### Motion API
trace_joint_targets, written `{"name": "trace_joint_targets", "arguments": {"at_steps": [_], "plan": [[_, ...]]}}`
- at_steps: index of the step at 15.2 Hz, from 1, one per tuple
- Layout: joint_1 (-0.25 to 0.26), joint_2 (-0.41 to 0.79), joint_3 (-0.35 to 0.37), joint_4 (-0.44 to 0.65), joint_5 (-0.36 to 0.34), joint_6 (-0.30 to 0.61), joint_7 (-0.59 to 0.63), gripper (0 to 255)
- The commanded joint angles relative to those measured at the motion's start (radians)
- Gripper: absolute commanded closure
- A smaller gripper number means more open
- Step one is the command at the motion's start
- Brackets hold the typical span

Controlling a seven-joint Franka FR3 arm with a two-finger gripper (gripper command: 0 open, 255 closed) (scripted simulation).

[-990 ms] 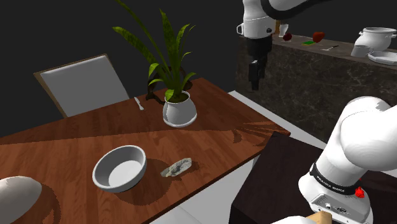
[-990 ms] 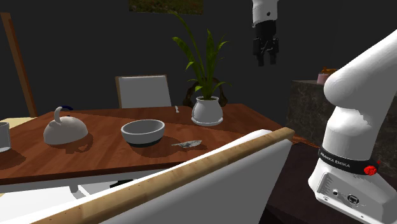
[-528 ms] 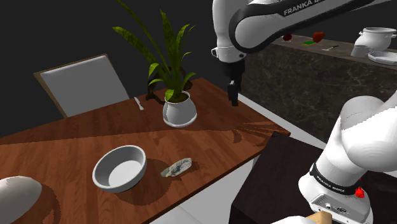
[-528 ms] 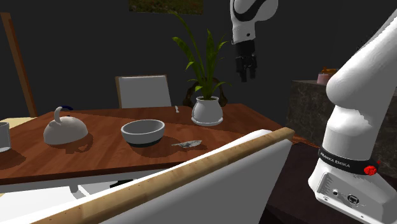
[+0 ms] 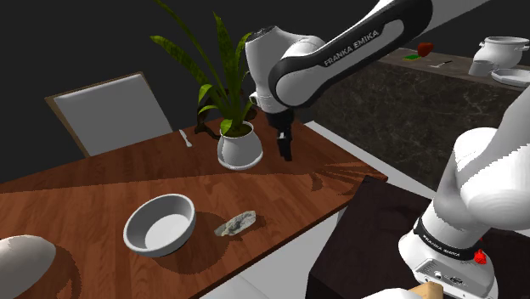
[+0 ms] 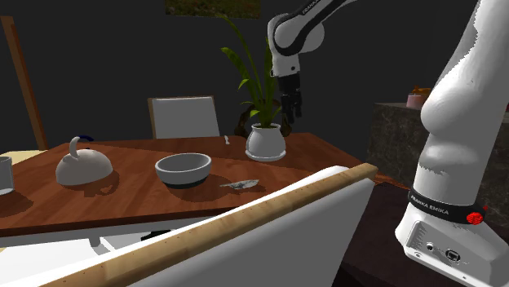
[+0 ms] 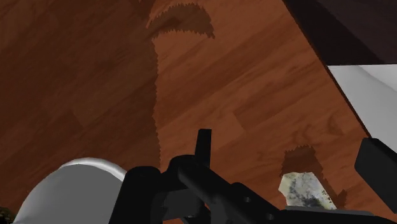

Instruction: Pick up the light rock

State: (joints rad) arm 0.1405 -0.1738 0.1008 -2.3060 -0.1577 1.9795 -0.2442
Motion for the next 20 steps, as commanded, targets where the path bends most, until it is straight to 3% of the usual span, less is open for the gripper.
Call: {"name": "trace_joint_targets", "arguments": {"at_steps": [1,10,20], "plan": [[0.013,0.070,0.016,0.016,-0.019,0.050,-0.008,0],[0.077,0.379,0.072,0.165,-0.140,0.180,-0.034,0],[0.185,0.713,0.094,0.383,-0.300,0.251,-0.058,0]]}}
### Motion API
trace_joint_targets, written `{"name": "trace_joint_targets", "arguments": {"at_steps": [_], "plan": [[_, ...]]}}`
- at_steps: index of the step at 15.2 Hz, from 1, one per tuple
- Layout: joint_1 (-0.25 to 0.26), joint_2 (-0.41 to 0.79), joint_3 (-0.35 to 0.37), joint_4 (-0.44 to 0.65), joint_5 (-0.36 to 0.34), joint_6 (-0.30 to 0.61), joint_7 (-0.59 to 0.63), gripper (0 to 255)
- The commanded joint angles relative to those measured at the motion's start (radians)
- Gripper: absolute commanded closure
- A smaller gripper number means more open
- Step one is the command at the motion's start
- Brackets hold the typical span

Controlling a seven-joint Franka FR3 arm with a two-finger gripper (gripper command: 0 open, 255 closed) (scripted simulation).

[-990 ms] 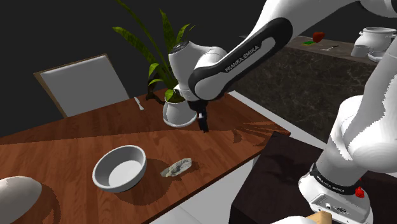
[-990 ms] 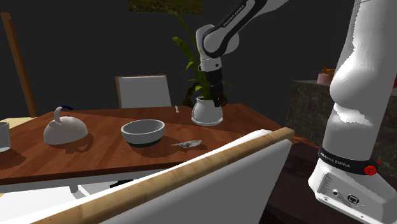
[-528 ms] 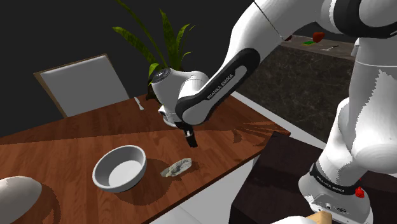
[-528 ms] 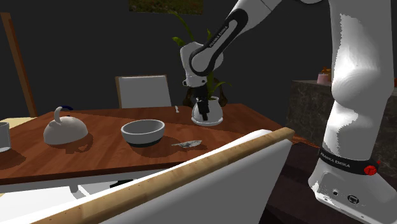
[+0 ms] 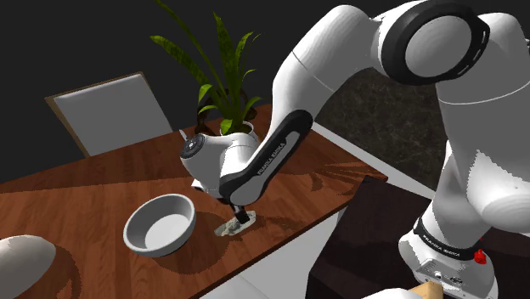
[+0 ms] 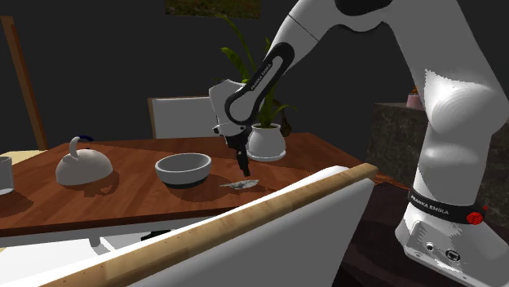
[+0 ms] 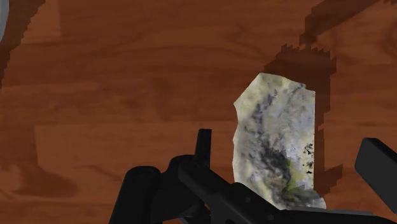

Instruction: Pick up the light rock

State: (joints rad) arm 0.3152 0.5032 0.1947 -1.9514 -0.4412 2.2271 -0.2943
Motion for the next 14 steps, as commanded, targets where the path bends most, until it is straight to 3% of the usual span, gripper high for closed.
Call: {"name": "trace_joint_targets", "arguments": {"at_steps": [1,11,12,14], "plan": [[0.023,0.068,0.000,0.053,-0.031,0.008,-0.012,0],[0.040,0.158,-0.020,0.077,-0.065,0.067,0.018,0],[0.041,0.161,-0.020,0.079,-0.065,0.068,0.019,255],[0.041,0.159,-0.020,0.077,-0.065,0.069,0.020,255]]}}
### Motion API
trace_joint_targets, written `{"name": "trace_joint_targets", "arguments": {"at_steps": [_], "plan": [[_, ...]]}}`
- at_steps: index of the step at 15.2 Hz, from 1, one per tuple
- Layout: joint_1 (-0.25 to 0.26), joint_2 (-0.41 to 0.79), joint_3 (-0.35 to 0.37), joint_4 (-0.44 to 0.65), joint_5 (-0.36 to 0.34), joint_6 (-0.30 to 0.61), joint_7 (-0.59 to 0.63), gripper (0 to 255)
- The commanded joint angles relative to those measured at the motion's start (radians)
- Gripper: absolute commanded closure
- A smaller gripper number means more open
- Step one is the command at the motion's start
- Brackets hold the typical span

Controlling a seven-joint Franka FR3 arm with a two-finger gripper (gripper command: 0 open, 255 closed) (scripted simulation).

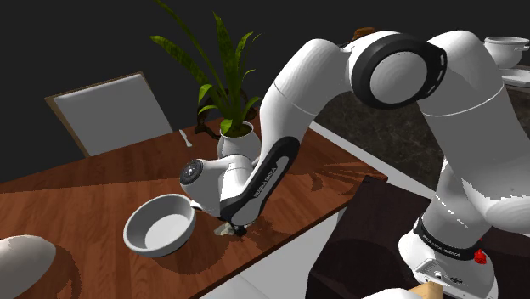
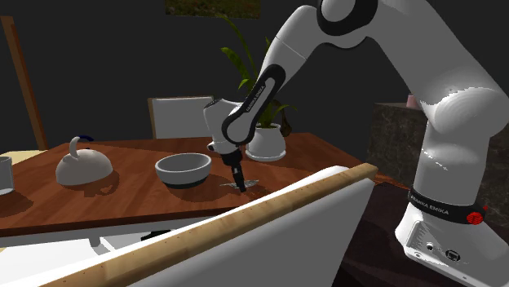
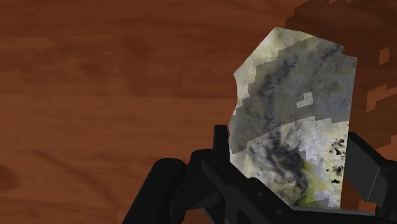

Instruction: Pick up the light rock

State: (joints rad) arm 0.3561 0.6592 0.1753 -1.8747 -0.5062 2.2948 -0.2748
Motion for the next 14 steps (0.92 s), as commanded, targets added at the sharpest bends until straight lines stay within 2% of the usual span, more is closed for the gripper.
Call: {"name": "trace_joint_targets", "arguments": {"at_steps": [1,7,14], "plan": [[0.000,0.002,-0.001,-0.002,0.000,0.002,0.001,255],[-0.001,0.002,-0.001,0.001,0.000,0.000,-0.002,255],[-0.013,-0.074,0.018,-0.017,0.028,-0.055,-0.030,255]]}}
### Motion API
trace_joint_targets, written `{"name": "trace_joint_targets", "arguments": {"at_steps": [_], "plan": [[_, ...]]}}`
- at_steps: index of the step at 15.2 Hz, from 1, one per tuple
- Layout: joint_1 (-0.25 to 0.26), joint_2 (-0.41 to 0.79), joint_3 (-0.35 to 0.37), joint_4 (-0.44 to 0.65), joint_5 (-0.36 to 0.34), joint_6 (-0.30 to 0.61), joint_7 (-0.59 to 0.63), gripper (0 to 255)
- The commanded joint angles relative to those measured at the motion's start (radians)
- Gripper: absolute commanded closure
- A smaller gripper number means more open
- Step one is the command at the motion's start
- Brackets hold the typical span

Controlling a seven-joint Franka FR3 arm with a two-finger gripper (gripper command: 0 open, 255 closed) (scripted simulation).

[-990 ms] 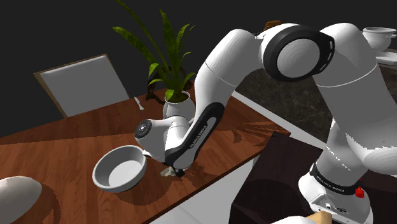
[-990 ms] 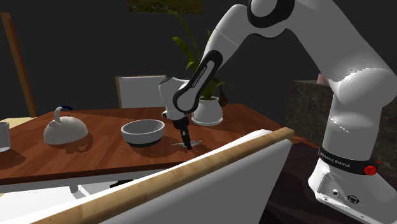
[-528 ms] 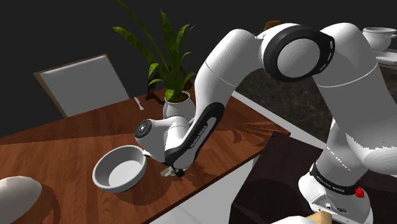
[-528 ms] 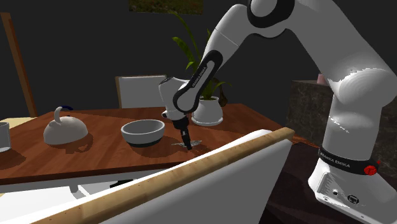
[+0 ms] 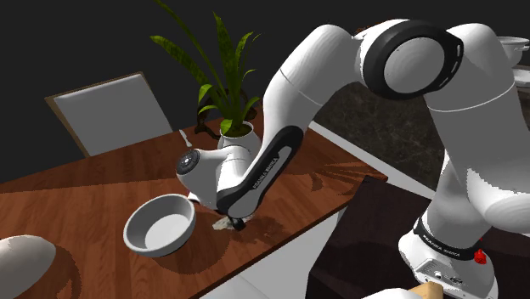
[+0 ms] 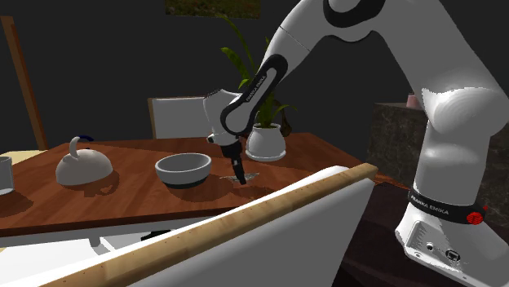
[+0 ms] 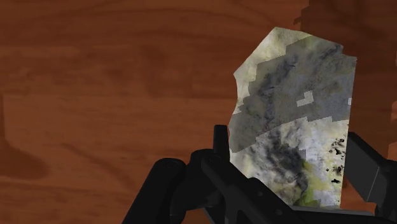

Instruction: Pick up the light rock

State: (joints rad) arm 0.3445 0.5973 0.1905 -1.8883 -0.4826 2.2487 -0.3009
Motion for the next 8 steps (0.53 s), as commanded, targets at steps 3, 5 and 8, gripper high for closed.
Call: {"name": "trace_joint_targets", "arguments": {"at_steps": [3,5,8], "plan": [[-0.006,-0.042,0.010,-0.007,0.017,-0.033,-0.016,255],[-0.009,-0.062,0.015,-0.009,0.025,-0.050,-0.025,255],[-0.013,-0.092,0.022,-0.010,0.037,-0.076,-0.038,255]]}}
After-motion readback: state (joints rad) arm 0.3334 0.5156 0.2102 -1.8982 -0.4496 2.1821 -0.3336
